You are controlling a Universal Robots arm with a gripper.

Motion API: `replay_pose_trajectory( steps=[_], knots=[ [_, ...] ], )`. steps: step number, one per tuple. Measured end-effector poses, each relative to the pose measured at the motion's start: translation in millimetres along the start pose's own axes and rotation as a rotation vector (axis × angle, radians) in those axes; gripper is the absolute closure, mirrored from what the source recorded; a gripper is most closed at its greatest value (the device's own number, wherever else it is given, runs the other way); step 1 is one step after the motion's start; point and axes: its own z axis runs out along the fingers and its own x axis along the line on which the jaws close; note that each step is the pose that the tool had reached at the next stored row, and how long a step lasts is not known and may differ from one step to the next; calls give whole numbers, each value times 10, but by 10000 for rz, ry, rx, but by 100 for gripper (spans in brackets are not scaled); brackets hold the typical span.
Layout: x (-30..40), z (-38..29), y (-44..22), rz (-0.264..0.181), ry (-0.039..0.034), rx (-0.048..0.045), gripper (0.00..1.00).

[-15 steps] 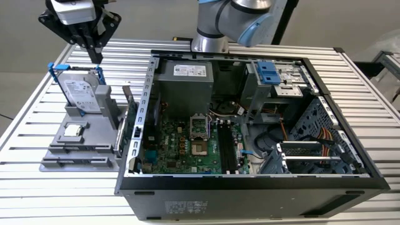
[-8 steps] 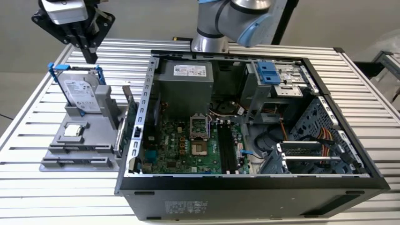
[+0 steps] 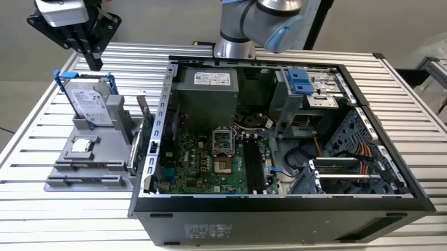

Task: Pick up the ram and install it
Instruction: 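Reach for the ram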

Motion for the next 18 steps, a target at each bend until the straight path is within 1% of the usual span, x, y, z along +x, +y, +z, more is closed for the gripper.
replay_pose_trajectory(
  steps=[7,18],
  knots=[
    [80,-1,-6,2,21,2,100],
    [197,-1,-14,4,76,5,100]
  ],
)
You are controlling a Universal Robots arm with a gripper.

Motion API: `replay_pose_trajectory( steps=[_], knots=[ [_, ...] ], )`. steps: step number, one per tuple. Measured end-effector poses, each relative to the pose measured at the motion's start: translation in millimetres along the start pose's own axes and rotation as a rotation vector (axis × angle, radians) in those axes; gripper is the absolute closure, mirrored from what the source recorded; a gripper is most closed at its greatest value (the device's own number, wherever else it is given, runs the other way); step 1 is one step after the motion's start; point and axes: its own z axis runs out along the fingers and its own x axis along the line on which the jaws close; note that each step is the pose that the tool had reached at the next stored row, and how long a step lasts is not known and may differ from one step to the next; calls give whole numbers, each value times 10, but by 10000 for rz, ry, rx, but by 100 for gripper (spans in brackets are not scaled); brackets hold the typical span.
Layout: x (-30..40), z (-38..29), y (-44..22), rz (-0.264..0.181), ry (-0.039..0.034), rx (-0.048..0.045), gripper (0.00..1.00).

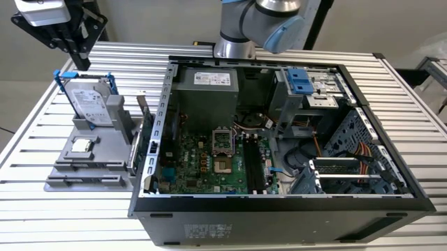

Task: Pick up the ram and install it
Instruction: 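Reach for the ram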

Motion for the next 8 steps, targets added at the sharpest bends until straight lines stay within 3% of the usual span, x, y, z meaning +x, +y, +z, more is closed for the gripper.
replay_pose_trajectory(
  steps=[8],
  knots=[
    [93,1,-7,1,20,2,100]
  ],
)
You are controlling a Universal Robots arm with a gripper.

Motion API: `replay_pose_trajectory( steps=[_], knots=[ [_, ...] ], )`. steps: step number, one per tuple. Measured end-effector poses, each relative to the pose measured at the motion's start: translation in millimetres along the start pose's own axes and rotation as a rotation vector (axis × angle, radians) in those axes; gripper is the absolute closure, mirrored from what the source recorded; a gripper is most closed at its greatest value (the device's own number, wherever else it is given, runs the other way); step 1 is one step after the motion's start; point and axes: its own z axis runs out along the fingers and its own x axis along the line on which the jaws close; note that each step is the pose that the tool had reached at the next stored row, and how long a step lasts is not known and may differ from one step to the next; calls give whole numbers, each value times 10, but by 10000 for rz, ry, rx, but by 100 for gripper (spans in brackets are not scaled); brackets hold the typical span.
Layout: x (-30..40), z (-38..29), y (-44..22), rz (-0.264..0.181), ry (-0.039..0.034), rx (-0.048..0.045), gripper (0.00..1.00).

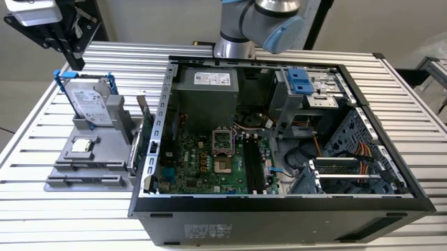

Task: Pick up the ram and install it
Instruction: 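Reach for the ram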

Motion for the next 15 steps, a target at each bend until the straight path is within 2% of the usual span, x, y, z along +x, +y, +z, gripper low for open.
replay_pose_trajectory(
  steps=[15],
  knots=[
    [170,0,-12,0,1,0,100]
  ],
)
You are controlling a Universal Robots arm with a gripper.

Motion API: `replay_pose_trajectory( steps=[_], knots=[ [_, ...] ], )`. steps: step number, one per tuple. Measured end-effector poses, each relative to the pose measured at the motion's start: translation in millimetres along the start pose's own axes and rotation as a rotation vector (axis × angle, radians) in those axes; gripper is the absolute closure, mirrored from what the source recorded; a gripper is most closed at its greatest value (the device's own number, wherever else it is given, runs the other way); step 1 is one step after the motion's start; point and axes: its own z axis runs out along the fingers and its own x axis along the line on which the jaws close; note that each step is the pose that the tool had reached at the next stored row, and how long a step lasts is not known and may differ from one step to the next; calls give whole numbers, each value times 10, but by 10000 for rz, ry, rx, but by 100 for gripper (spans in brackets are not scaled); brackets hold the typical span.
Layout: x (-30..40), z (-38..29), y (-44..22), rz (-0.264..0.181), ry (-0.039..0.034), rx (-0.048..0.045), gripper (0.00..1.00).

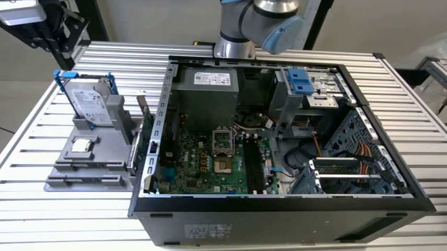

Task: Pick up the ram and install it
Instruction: 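Reach for the ram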

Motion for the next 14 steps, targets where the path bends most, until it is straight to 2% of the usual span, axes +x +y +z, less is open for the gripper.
replay_pose_trajectory(
  steps=[4,14],
  knots=[
    [25,0,-2,-1,0,0,100],
    [29,0,-8,0,3,1,100]
  ],
)
